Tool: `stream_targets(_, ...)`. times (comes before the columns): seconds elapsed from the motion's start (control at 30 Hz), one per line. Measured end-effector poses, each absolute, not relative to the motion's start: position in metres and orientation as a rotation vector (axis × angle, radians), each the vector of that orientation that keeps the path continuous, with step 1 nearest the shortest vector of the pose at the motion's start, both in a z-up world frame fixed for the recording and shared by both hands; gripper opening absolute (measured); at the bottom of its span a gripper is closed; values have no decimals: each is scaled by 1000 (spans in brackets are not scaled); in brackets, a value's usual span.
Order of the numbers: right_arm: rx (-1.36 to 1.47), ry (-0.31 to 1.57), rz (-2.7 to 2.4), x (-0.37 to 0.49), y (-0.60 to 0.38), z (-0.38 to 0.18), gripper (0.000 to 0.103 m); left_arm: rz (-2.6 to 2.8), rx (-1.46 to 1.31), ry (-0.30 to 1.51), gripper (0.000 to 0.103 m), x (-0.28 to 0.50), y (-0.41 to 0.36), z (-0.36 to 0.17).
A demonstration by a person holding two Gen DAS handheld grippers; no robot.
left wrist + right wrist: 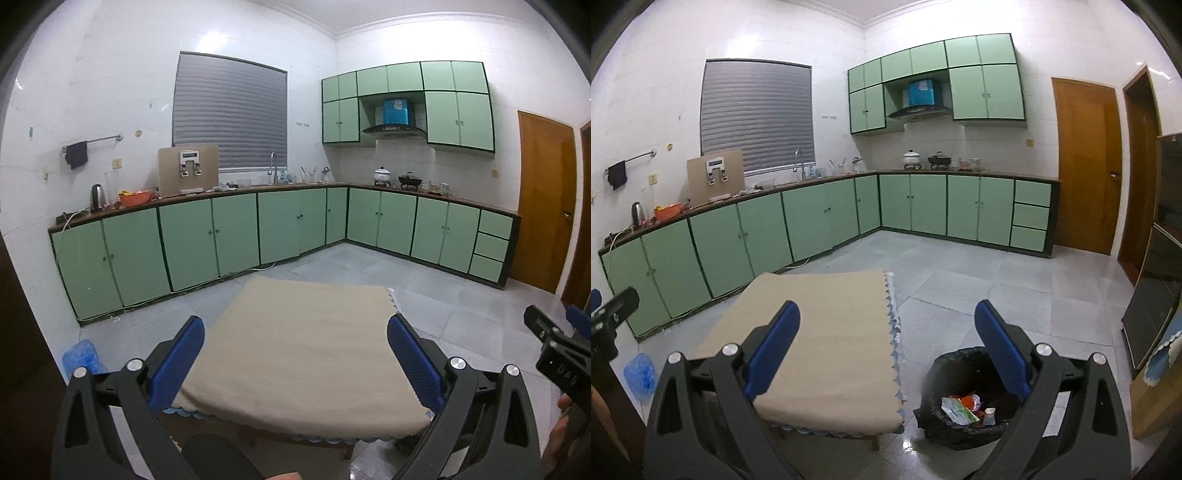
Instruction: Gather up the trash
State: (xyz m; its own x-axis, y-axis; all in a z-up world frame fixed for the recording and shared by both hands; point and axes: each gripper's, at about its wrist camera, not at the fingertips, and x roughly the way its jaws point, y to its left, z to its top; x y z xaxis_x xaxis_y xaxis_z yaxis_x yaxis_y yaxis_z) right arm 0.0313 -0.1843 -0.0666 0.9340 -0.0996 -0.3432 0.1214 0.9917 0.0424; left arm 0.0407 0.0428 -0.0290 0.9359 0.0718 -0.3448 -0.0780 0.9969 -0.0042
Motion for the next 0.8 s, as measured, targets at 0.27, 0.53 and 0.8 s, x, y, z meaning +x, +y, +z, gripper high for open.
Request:
stream_targets(0.27,60,304,-153,29,-191,-56,93,62,-4,343,97,42,35,-30)
stream_targets(0.53,62,310,-162,28,-193,-60,93,57,-12,330,97,42,38,-27)
stream_targets(0.8,59,315,-159,29,-192,-60,93,47,-15,325,97,41,35,-28)
